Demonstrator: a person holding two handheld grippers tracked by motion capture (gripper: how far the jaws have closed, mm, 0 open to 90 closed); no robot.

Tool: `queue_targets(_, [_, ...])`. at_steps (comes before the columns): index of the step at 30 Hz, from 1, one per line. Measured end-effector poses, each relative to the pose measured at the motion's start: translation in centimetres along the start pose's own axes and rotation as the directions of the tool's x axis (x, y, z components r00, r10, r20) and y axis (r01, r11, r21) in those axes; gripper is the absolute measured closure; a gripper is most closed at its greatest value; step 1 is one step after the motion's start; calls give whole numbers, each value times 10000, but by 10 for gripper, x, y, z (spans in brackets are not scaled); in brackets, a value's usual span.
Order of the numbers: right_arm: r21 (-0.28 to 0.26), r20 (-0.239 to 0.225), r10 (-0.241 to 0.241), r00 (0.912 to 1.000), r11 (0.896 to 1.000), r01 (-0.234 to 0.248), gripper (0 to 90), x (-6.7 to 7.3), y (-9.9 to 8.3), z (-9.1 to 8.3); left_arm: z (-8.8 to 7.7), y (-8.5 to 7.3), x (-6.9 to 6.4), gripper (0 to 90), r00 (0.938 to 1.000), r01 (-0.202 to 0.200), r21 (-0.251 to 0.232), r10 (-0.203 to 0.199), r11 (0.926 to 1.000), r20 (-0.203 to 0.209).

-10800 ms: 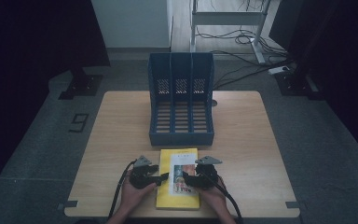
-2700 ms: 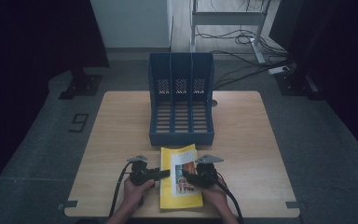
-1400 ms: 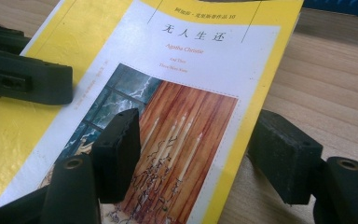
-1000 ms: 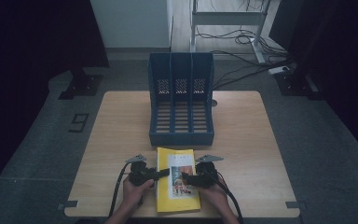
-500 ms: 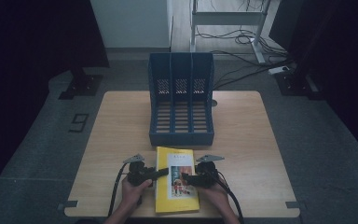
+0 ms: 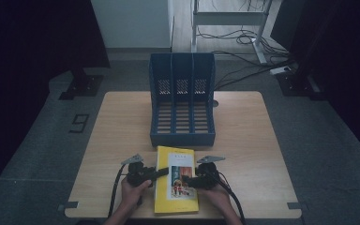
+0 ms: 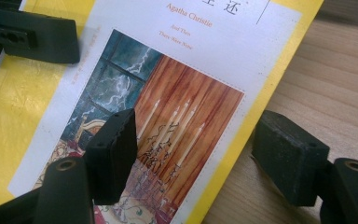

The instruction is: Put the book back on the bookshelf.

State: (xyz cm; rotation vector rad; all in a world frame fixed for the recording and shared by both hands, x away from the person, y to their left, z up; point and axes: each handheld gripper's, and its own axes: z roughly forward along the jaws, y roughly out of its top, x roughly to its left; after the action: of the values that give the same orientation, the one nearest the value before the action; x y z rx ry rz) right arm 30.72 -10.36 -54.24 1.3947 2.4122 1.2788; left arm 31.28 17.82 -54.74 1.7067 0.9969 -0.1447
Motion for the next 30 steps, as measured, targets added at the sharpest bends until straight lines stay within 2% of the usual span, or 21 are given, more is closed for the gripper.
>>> queue_targets(11, [-456,207,-206,9996,9987,215,330,9,2,-4,-8,6,-4,693,9998,-147,-451,152,9989,110])
queue_targets(20, [-595,316,-332,9990,9976,350,342,11,2,-6,-9,8,-6,699,9998,-154,-525,161,9985,135])
queue_targets(30, [-948,377,-474,9982,9942,508,357,14,3,-12,-14,12,-12,708,9990,-411,-687,421,9968,123])
